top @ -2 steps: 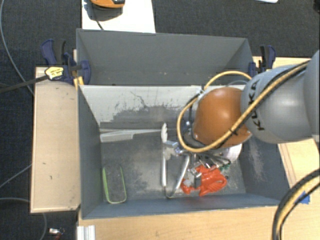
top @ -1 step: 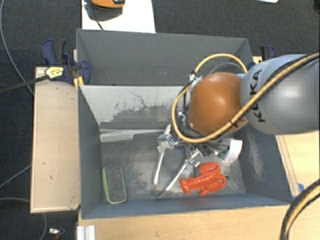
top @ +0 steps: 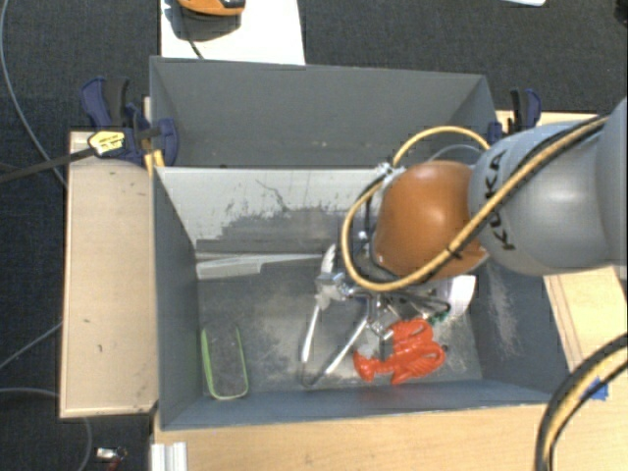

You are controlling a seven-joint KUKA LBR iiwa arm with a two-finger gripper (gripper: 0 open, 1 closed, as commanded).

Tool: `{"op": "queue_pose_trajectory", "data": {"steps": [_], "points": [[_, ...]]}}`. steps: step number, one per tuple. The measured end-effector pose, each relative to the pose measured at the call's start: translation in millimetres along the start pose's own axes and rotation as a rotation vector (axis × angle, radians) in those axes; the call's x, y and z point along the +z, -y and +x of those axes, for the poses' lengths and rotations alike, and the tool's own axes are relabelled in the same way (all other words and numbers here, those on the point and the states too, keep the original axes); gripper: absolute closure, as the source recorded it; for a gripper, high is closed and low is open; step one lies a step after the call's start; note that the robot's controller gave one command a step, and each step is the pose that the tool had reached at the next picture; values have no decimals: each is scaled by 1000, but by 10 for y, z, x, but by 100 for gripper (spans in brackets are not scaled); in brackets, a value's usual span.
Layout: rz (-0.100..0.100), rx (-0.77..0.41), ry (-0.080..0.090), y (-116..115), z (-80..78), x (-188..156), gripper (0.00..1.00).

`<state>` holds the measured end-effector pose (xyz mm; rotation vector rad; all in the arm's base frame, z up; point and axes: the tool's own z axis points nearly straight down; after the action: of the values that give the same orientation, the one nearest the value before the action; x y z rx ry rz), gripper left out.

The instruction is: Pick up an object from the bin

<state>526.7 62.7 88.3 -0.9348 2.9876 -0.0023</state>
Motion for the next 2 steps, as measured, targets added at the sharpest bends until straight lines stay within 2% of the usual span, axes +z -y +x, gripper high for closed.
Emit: {"op": "queue_pose_trajectory", "data": {"steps": [1,2], "points": [[7,-606,14,-433,-5,162,100],[6,-602,13,-432,0,165,100]]}}
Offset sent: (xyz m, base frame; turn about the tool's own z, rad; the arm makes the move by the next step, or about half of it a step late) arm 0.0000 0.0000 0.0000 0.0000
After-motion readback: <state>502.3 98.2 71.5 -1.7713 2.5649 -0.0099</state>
